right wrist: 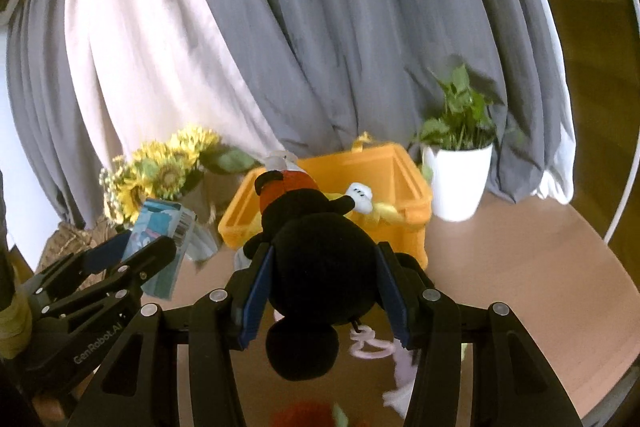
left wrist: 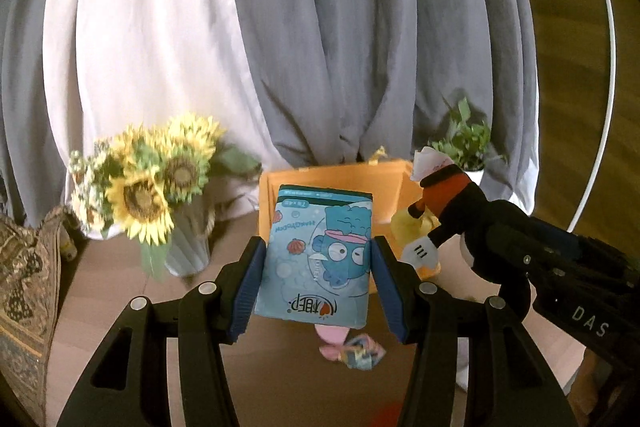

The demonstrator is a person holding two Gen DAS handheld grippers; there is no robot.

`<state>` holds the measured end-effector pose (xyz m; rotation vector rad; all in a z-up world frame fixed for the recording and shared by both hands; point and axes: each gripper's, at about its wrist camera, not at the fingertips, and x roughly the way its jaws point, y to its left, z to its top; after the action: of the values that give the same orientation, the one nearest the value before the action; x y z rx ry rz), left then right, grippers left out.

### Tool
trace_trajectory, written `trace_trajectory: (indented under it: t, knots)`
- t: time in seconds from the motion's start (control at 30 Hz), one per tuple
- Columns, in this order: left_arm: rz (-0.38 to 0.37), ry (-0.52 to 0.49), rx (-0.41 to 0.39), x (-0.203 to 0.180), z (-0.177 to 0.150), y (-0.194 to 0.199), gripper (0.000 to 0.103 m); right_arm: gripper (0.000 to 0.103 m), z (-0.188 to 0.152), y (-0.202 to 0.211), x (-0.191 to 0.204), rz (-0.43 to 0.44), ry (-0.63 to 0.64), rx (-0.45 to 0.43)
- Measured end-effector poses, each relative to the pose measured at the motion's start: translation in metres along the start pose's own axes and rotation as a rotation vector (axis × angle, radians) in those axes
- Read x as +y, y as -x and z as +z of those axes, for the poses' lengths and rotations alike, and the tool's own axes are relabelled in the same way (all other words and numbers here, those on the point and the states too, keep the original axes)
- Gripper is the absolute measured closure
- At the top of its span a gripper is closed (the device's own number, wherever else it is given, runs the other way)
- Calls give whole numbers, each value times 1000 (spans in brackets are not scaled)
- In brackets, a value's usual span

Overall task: Organize soft objects
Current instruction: 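Lift the tissue pack with the left tool while the right tool carries the black plush to the crate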

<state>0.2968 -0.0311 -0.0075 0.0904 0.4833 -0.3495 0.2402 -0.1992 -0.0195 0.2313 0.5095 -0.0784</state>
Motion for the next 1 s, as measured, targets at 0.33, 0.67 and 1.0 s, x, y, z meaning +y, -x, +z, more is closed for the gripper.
trace_trajectory:
  t: [0.33,0.67,1.0]
  knots:
    - [28,-5,-65,-1,32,-19,50,51,38,-20,-5,28,14,-73]
    - [40,-11,-91,0,58,-54,50,51,68,-46,-10,52,42,-116]
    - [60,-8,-52,4,69,-100,50,51,90,-90,-19,59,66,-101]
